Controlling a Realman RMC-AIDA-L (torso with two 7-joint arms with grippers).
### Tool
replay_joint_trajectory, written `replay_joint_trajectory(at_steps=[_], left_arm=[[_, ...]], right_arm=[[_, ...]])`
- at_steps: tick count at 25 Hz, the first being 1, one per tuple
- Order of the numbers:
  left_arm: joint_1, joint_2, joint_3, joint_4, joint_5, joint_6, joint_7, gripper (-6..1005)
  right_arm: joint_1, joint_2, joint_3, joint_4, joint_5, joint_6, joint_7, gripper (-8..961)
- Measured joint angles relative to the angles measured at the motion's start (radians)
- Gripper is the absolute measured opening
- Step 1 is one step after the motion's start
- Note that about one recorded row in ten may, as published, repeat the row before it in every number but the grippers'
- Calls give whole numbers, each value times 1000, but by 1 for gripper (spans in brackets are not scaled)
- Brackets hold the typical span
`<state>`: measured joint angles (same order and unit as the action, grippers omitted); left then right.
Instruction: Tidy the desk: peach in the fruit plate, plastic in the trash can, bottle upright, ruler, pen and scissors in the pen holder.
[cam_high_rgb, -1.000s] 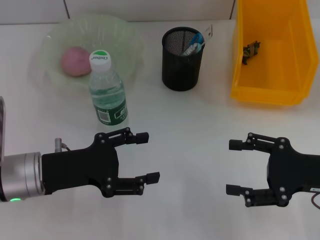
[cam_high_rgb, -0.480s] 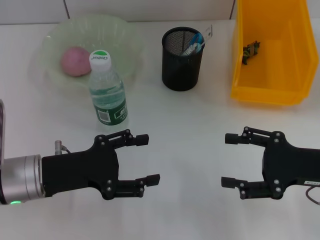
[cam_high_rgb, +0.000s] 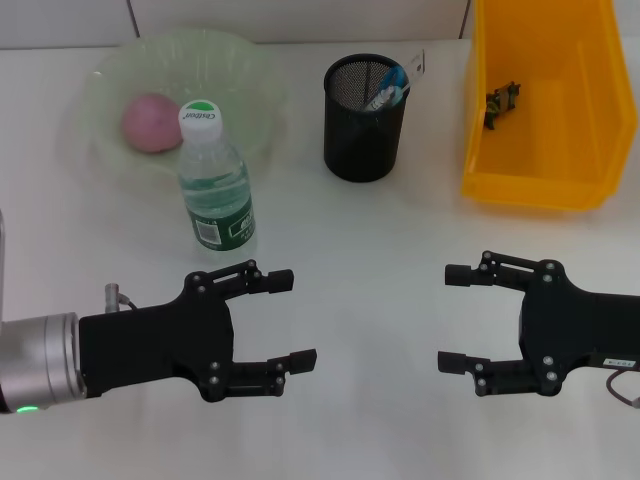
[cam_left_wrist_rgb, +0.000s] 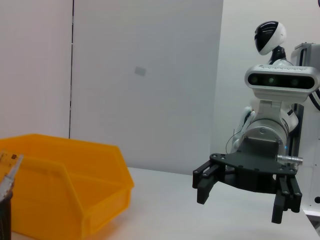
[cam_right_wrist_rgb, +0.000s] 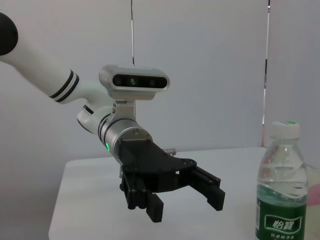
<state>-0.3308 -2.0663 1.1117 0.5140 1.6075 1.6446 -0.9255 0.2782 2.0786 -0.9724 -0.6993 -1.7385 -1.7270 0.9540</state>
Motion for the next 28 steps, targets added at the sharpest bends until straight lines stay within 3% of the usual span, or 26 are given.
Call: replay_joint_trajectory(at_steps=[28], left_arm=[[36, 1, -2, 5, -6, 30, 5, 846]], right_arm=[[7, 3, 0, 17, -1, 1, 0, 839]])
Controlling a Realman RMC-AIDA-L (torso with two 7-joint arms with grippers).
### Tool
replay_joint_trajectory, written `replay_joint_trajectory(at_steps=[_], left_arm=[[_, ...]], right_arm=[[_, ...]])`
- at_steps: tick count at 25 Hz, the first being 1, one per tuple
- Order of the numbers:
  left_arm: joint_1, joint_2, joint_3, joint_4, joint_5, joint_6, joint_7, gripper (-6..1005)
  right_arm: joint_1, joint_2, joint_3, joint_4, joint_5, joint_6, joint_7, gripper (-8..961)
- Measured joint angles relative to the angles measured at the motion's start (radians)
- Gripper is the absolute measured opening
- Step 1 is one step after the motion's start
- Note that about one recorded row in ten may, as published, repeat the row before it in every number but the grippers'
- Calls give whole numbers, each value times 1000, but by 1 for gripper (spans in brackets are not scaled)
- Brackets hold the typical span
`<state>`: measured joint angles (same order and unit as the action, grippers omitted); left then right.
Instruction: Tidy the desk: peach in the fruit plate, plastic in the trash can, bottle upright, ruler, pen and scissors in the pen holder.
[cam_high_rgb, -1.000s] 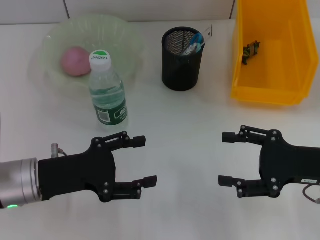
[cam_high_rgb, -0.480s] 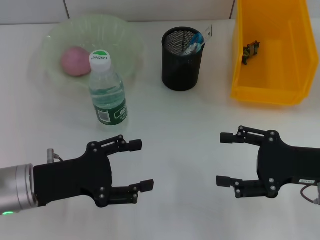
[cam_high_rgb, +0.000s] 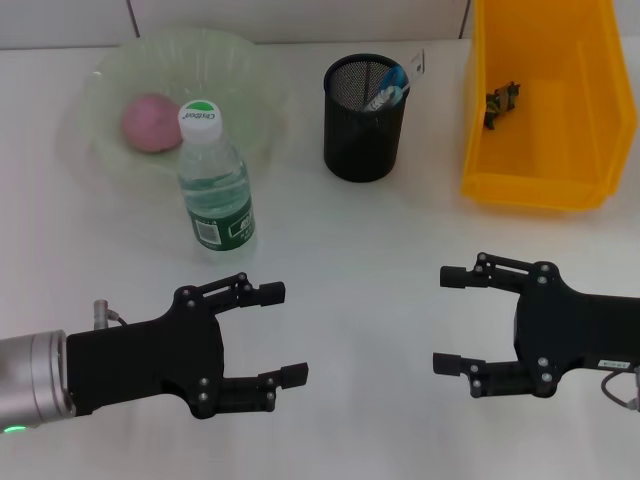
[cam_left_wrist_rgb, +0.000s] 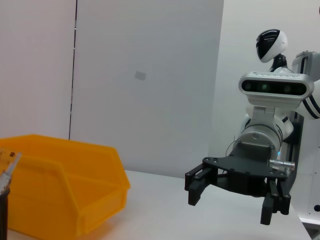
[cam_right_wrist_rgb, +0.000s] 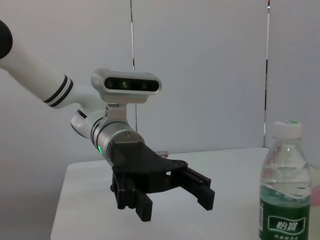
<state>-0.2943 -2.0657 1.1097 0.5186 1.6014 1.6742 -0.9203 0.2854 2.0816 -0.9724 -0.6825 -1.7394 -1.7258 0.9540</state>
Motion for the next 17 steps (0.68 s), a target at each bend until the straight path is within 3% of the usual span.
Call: replay_joint_trajectory(at_steps=[17], left_arm=[[0, 1, -1, 2, 0, 13, 0, 846]], right_arm=[[0, 2, 0, -2, 2, -3, 1, 838]])
